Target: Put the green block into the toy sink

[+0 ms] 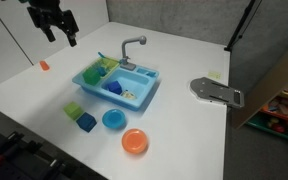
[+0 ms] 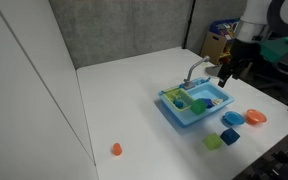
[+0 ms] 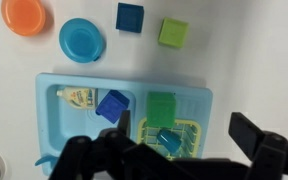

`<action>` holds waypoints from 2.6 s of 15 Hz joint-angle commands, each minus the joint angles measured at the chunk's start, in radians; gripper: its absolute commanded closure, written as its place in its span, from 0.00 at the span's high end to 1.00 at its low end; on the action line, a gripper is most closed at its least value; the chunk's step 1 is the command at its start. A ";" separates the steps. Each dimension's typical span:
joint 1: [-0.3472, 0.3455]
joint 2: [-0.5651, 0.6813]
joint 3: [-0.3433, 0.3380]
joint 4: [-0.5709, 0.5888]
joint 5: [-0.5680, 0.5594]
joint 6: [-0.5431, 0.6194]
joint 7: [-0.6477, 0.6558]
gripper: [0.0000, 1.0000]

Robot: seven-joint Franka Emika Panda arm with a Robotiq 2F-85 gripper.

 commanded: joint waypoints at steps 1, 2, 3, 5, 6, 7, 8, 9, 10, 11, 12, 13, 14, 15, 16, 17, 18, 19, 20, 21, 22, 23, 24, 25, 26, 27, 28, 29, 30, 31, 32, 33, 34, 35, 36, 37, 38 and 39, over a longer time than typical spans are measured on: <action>-0.003 0.092 -0.023 0.024 0.027 0.032 -0.026 1.00; -0.005 0.112 -0.028 0.028 0.029 0.031 -0.026 1.00; -0.006 0.120 -0.033 0.035 0.027 0.014 -0.020 1.00; 0.003 0.110 -0.034 0.009 0.011 0.028 -0.005 1.00; 0.002 0.118 -0.036 0.012 0.011 0.028 -0.005 1.00; 0.002 0.120 -0.037 0.014 0.011 0.028 -0.005 1.00; 0.002 0.120 -0.037 0.015 0.011 0.028 -0.005 1.00; -0.001 0.127 -0.036 0.015 0.028 0.040 -0.027 1.00; -0.003 0.138 -0.036 0.011 0.041 0.065 -0.045 1.00; -0.004 0.145 -0.035 0.009 0.052 0.080 -0.060 1.00; -0.003 0.157 -0.033 0.007 0.060 0.108 -0.072 1.00; -0.003 0.167 -0.032 0.005 0.066 0.135 -0.085 1.00; -0.001 0.184 -0.031 0.007 0.064 0.160 -0.093 1.00; -0.001 0.197 -0.031 0.007 0.055 0.189 -0.101 1.00; 0.000 0.212 -0.032 0.007 0.046 0.214 -0.101 1.00; -0.003 0.228 -0.029 0.009 0.058 0.240 -0.119 1.00; -0.003 0.246 -0.027 0.010 0.055 0.268 -0.126 1.00; -0.004 0.261 -0.025 0.012 0.058 0.293 -0.139 1.00; -0.002 0.280 -0.023 0.015 0.055 0.321 -0.142 1.00; 0.000 0.300 -0.022 0.020 0.047 0.340 -0.141 1.00; 0.000 0.315 -0.019 0.024 0.049 0.358 -0.145 1.00; 0.000 0.338 -0.017 0.029 0.047 0.374 -0.145 1.00; 0.001 0.357 -0.017 0.032 0.044 0.391 -0.143 1.00; -0.001 0.375 -0.013 0.036 0.048 0.403 -0.147 1.00; 0.000 0.394 -0.014 0.039 0.043 0.421 -0.145 1.00; -0.001 0.409 -0.013 0.044 0.042 0.432 -0.146 1.00; 0.002 0.425 -0.014 0.052 0.038 0.444 -0.141 1.00; 0.005 0.438 -0.018 0.058 0.031 0.456 -0.135 1.00; 0.012 0.449 -0.024 0.066 0.020 0.466 -0.126 1.00; 0.014 0.459 -0.026 0.075 0.016 0.472 -0.122 1.00; 0.018 0.470 -0.029 0.084 0.009 0.480 -0.119 1.00; 0.017 0.479 -0.029 0.092 0.009 0.484 -0.119 1.00; 0.017 0.492 -0.027 0.103 0.009 0.488 -0.120 1.00; 0.017 0.500 -0.027 0.110 0.009 0.490 -0.119 1.00; 0.020 0.511 -0.029 0.118 0.007 0.490 -0.116 1.00; 0.023 0.518 -0.032 0.124 0.002 0.491 -0.114 1.00; 0.032 0.527 -0.041 0.130 -0.007 0.487 -0.105 0.75; 0.041 0.534 -0.052 0.136 -0.020 0.485 -0.099 0.73</action>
